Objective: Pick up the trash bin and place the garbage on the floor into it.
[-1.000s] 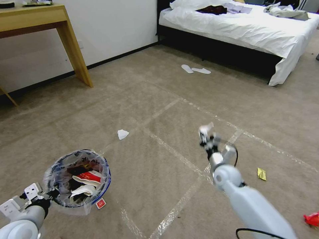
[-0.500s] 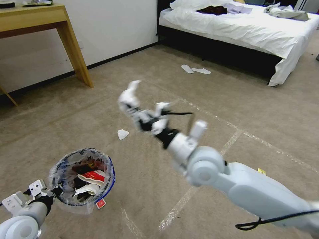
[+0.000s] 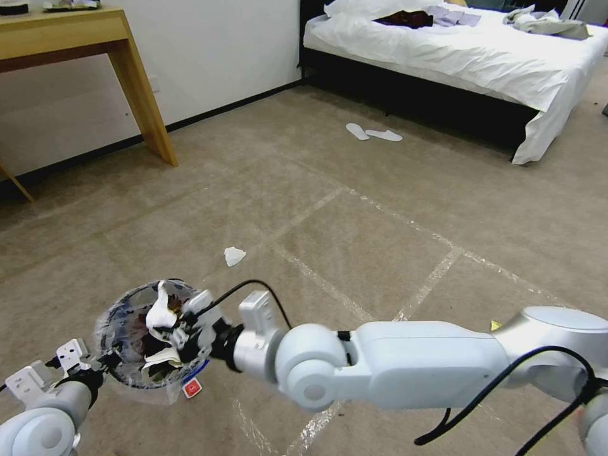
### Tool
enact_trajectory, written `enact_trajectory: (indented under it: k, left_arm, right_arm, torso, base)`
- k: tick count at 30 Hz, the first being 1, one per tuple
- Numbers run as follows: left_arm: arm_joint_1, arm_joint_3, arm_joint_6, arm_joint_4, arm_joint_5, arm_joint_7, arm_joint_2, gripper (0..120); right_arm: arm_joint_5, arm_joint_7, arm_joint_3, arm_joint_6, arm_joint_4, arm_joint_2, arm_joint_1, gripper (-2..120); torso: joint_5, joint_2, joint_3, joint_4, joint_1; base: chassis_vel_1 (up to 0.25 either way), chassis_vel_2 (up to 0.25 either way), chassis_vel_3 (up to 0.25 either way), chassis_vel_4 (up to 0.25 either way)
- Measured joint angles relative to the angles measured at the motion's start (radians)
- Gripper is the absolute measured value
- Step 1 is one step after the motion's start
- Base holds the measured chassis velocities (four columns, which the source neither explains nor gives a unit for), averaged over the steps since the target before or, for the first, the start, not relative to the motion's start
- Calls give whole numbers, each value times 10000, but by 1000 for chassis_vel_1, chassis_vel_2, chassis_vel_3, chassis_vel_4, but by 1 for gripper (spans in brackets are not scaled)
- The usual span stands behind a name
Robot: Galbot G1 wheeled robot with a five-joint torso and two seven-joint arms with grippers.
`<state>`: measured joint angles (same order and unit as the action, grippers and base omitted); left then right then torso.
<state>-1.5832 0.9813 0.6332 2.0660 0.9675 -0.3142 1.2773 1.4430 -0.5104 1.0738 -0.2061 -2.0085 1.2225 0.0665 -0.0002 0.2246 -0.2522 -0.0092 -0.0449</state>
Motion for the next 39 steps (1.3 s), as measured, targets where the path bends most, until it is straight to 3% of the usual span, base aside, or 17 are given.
enact_trajectory:
  k: [17, 26, 39]
  left_arm:
    - [-51, 38, -16, 204, -22, 17, 72, 0]
    - [-208, 23, -29, 408, -110, 91, 196, 0]
    - [-202, -52, -39, 498, -133, 98, 279, 0]
  right_arm:
    - [26, -658, 590, -832, 1726, 1430, -362, 0]
    - [-495, -516, 738, -839, 3429, 2336, -498, 0]
    - [-884, -608, 959, -641, 4510, 3243, -202, 0]
  torso:
    - [0, 0, 0, 0, 0]
    - [0, 0, 0, 0, 1]
    - [0, 0, 0, 1, 1]
  base:
    - [0, 0, 0, 0]
    - [0, 0, 0, 0]
    - [0, 0, 0, 0]
